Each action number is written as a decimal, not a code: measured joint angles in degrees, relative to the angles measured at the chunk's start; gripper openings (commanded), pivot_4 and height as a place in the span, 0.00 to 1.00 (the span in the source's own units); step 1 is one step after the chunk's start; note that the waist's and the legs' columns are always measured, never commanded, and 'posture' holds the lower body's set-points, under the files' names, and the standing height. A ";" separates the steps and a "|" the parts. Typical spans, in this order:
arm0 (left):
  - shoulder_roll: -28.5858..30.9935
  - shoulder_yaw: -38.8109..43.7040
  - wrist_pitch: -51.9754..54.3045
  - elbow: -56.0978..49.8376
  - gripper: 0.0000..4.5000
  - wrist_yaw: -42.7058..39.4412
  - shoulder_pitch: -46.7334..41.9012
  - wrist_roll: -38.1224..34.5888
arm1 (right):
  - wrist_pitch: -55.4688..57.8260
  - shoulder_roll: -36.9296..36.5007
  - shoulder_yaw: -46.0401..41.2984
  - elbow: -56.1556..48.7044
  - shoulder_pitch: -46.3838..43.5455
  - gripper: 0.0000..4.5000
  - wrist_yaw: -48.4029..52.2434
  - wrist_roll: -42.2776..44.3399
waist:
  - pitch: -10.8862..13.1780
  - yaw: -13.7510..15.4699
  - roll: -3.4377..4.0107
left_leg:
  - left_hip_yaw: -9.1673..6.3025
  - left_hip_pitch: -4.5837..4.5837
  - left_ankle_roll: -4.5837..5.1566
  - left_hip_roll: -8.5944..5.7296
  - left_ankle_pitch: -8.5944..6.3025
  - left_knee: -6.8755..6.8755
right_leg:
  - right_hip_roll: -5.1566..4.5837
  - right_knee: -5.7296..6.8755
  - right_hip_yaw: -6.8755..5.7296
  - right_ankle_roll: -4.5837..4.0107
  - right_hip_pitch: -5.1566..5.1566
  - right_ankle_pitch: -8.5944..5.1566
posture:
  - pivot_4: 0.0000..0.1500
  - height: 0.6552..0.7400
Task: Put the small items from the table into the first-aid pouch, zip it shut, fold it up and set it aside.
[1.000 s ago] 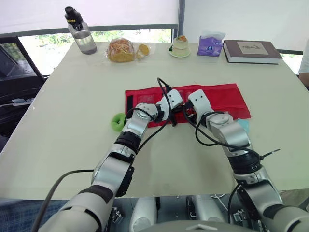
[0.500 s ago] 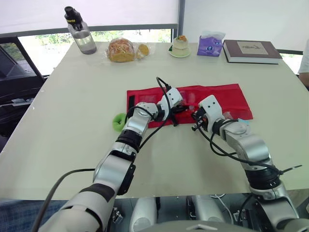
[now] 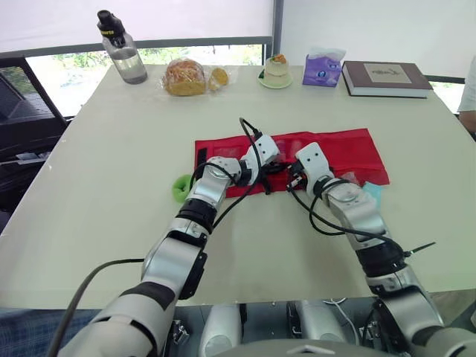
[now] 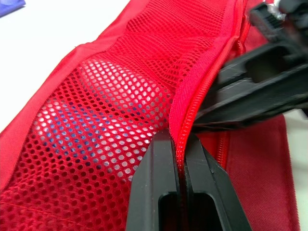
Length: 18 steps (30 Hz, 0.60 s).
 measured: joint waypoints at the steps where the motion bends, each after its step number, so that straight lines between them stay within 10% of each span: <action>1: -0.01 0.01 -0.01 0.00 0.00 0.00 0.00 -0.01 | -0.77 0.19 -0.05 0.47 0.00 0.01 -0.28 -0.07 | 0.00 0.00 0.00 | 0.00 0.00 0.00 0.00 0.00 0.00 | 0.00 0.00 0.00 0.00 0.00 0.00 | 1.00 1.00; 18: -0.38 -0.13 -0.78 0.30 0.00 1.69 0.24 0.29 | 0.91 -18.42 -13.97 -32.61 21.69 0.01 17.65 14.02 | 0.00 0.39 -0.01 | -0.05 0.03 0.00 -0.01 0.00 0.01 | -0.01 -0.05 -0.04 0.01 0.10 -0.01 | 1.00 1.00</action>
